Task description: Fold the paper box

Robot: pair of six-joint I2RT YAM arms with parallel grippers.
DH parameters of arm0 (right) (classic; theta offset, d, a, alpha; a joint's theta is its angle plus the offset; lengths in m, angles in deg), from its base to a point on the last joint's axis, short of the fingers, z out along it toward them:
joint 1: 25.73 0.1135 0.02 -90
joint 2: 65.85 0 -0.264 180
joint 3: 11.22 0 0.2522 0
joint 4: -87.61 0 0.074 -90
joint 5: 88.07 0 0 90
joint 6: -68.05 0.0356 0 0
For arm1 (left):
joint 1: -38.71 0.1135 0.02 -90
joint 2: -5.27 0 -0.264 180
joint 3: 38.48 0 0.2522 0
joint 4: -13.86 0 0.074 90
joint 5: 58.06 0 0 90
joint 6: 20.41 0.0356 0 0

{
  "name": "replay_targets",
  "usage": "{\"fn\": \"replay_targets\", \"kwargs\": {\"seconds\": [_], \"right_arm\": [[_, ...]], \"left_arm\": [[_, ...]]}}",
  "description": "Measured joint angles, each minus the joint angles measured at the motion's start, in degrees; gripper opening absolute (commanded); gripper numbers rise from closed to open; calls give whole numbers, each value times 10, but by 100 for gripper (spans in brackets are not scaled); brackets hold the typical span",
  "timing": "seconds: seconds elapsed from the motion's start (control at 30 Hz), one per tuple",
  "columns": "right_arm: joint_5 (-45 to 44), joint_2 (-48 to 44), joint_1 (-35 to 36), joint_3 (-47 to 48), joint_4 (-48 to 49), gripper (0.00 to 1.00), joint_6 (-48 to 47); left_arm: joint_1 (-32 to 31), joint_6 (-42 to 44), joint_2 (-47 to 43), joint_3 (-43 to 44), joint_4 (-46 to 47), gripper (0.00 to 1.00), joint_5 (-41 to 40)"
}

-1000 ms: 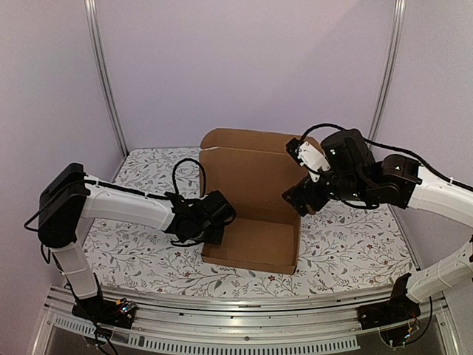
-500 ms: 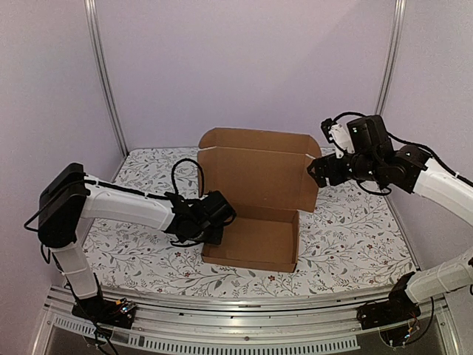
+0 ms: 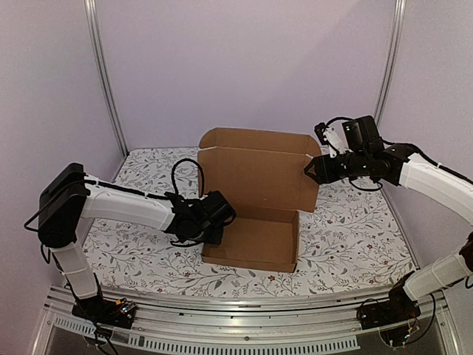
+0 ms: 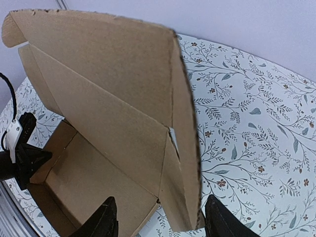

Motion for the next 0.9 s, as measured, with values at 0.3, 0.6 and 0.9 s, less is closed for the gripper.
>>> {"fn": "replay_targets", "kwargs": {"seconds": [0.3,0.6,0.9], "right_arm": [[29,5,-3,0,10,18,2],[38,13,-2,0,16,0,16],[-43,14,37,-8,33,0,38]], "left_arm": [[0,0,0,0,-1,0,2],[0,0,0,0,-5,0,8],[0,1,0,1,-7,10,12]]}}
